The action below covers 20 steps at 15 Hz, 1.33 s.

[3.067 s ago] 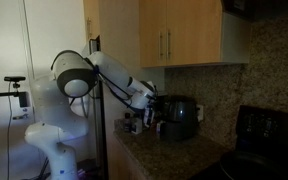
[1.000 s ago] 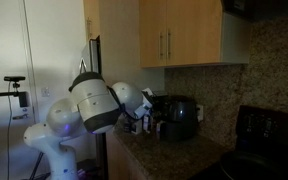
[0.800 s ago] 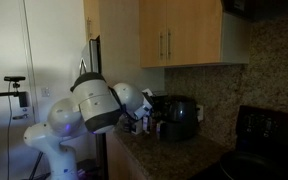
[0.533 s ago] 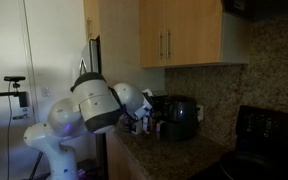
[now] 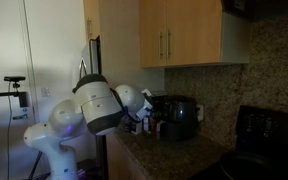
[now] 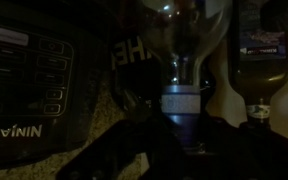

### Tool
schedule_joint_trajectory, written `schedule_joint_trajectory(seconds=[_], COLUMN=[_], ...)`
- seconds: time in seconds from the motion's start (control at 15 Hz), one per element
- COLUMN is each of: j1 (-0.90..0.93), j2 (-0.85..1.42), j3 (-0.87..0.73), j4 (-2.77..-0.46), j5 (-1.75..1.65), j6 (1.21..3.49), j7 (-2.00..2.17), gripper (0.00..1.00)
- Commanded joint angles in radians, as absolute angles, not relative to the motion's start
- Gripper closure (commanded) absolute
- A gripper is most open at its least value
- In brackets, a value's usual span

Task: Move the bottle from against the wall to in front of the air fryer

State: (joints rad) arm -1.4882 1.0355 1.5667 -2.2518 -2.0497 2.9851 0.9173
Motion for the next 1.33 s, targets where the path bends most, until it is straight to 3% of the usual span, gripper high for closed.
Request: schedule_joint_trajectory(seconds=[0.0,0.13,0.2,0.33,0.67,0.73,1.27], j1=[-1.464,-1.465,-1.471,-1.472,-1.478,-1.484,-1.533], j2=[1.072,1.057,1.046,1.046,1.048,1.033,0.988], j3=[1.560,1.554,1.551,1.552,1.564,1.567,1.625], j4=[-2.221,-2.232,-2.242,-2.248,-2.237,-2.239,-2.229], j5=[-2.087,-2.056,-2.031,-2.002,-2.017,-2.016,-2.123], j6=[3.026,3.025,3.019,3.015,2.999,2.991,2.874], j7=[0.897,0.900,0.905,0.911,0.908,0.902,0.883], gripper=[0.94,0.94,0.53,0.46,0.05,0.00,0.00])
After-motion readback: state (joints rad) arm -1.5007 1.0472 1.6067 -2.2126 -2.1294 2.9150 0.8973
